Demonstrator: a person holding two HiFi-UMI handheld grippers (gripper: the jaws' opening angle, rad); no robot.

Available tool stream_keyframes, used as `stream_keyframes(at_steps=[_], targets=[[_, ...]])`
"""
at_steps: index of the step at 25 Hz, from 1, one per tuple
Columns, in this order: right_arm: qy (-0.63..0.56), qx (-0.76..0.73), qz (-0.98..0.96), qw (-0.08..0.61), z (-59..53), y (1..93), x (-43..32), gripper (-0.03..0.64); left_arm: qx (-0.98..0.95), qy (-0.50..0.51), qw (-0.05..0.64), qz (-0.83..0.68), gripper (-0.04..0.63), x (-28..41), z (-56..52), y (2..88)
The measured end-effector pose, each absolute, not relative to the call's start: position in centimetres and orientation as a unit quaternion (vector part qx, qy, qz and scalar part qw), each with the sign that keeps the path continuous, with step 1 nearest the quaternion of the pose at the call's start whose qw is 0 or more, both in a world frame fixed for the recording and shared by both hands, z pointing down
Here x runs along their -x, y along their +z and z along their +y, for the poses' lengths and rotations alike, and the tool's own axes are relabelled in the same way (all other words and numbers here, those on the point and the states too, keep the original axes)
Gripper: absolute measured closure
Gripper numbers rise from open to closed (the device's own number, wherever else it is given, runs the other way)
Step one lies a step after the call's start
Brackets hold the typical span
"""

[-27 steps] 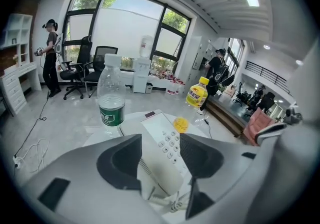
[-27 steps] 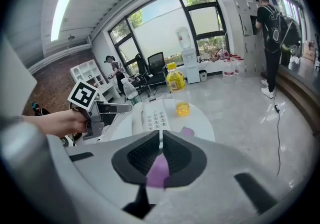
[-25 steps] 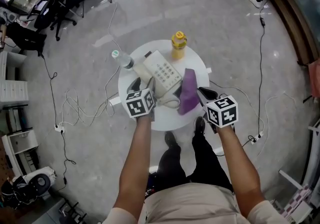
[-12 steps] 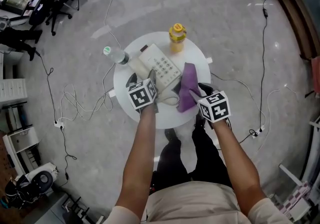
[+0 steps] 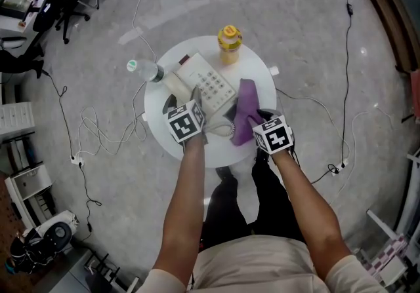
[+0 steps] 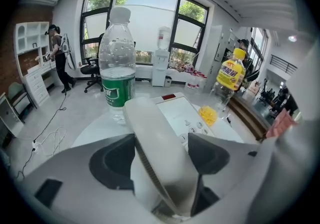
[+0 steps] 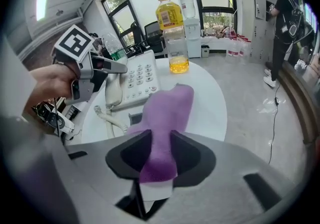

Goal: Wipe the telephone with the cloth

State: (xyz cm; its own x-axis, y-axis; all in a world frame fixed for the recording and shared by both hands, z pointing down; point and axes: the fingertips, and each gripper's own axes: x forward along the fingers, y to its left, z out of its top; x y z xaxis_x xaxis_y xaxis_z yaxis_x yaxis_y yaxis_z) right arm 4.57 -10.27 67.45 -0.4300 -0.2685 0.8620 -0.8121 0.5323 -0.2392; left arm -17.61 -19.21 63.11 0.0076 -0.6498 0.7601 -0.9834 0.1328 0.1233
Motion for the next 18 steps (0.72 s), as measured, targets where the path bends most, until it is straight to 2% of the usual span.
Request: stream_keyframes(at_steps=[3,4,18], targets=[[0.339,-0.346,-0.775,0.407,-10.2,67.6,-4.6,0.566,-0.616,0.223,0.360,-0.664,0.278,17.7,-19.2,62.9],[0.341,-0.344,-0.775,0.405,-10.2,67.5,-4.6,0.575,-0.617,0.216,0.364,-0.663,0.284,17.7,-19.1,62.8],[0.362,-0.345,-0.794,0.346,-10.5,64.4,-4.3,0.586,-0.664,0.065,0.421,-0.614,0.357,18.6,-17.4,61.1]])
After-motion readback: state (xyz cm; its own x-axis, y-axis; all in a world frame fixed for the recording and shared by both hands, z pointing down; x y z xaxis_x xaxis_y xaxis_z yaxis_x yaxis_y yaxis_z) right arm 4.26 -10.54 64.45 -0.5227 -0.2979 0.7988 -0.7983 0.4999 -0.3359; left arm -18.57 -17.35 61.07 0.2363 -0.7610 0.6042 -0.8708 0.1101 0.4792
